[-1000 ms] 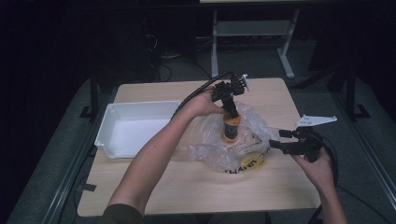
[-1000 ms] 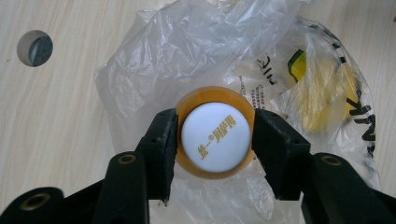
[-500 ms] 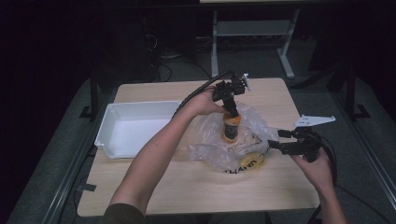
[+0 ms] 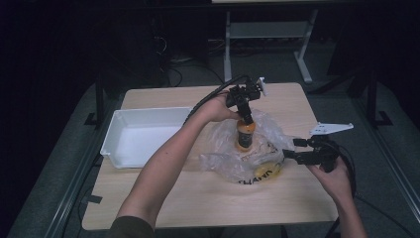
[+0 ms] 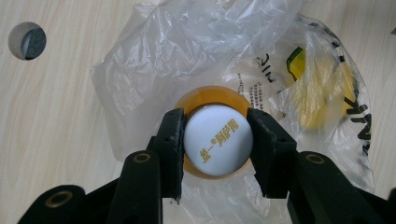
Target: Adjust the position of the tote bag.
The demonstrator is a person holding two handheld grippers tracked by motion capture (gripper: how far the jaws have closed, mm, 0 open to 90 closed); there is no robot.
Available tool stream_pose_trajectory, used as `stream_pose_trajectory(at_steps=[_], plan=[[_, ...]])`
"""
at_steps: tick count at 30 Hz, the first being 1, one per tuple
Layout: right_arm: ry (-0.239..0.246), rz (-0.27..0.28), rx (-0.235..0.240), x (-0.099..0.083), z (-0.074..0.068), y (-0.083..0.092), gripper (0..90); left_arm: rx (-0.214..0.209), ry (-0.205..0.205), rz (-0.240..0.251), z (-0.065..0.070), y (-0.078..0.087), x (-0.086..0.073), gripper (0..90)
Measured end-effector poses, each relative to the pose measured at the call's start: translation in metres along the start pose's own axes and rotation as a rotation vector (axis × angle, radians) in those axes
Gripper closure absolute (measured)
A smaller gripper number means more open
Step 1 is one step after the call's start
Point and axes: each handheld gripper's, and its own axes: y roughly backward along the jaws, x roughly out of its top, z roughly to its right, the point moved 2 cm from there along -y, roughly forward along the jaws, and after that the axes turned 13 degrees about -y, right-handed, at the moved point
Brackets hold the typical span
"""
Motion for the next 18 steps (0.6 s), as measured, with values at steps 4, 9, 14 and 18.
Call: stream_pose_trajectory(at_steps=[4,9,14,18], plan=[[-0.006,-0.006,0.005,-0.0001,-0.0005,-0.0012,33.4,0.004,-0.001,-0.007,0.0005,0.0002,0.0004,58.6],[-0.001,-0.002,0.010,0.0001,-0.0010,-0.0017,33.4,0.005,-0.003,-0.009,0.0008,0.0002,0.0007,58.7],[0.000,-0.003,0.011,0.0001,-0.0007,-0.0020,33.4,0.002,-0.008,-0.014,0.0003,0.0003,0.0008,58.7],[0.000,0.000,0.012,0.0003,-0.0007,-0.0014,33.4,0.000,-0.008,-0.018,0.0002,0.0004,0.0013,58.8]])
